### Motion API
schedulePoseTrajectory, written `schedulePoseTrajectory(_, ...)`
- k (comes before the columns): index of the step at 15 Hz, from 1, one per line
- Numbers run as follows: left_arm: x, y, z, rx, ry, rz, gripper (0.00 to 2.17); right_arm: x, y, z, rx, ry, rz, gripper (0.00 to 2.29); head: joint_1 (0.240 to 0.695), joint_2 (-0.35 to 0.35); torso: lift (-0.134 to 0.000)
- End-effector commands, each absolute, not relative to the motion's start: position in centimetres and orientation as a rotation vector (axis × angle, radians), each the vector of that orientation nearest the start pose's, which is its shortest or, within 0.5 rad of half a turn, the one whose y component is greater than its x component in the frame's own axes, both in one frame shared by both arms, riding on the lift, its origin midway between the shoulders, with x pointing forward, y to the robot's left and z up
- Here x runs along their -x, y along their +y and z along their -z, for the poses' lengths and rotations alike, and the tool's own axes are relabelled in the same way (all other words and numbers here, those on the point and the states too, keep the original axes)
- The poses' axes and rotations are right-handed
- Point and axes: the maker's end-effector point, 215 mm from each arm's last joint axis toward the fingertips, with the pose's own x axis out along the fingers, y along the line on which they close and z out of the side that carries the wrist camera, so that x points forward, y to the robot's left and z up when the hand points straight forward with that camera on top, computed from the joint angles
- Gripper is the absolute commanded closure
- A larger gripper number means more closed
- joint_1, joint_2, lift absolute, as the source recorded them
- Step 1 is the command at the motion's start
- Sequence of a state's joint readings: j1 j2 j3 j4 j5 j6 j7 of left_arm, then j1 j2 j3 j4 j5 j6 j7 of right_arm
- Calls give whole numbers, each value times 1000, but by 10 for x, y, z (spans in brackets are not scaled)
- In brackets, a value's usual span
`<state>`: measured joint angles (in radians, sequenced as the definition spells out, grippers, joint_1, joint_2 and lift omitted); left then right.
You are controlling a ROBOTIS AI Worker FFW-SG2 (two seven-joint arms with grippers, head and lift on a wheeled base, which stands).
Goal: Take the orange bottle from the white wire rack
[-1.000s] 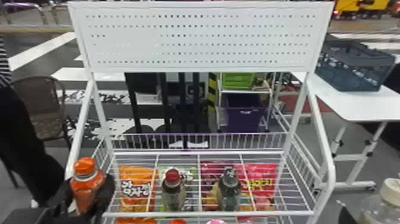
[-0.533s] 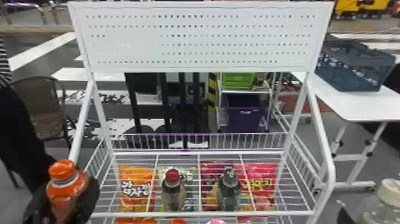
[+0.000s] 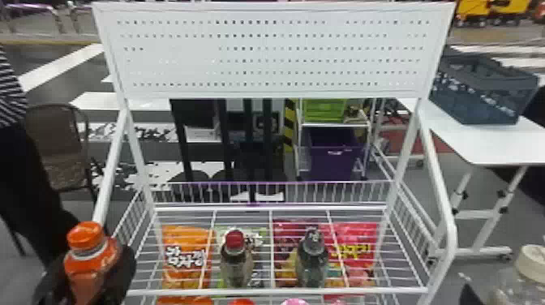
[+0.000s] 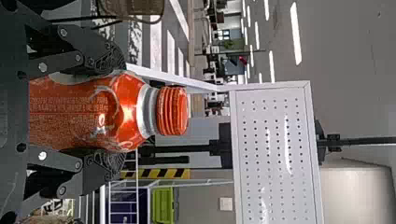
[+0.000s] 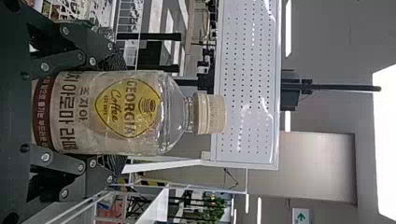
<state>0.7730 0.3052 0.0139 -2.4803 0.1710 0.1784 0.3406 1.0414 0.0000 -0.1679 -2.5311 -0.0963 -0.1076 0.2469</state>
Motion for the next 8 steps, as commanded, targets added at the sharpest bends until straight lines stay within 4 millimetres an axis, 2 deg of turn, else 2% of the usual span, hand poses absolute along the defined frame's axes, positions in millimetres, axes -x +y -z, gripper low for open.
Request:
schedulePoseTrajectory(1,-380,274,259,-73,46,-116,2145,-309,-238,237,52,-28,-156,1004,499,0,0)
schedulePoseTrajectory(8,-383,272,257,-79,38,-115,2145,-311,-237,235,52,-33,-157,1004,499,0,0)
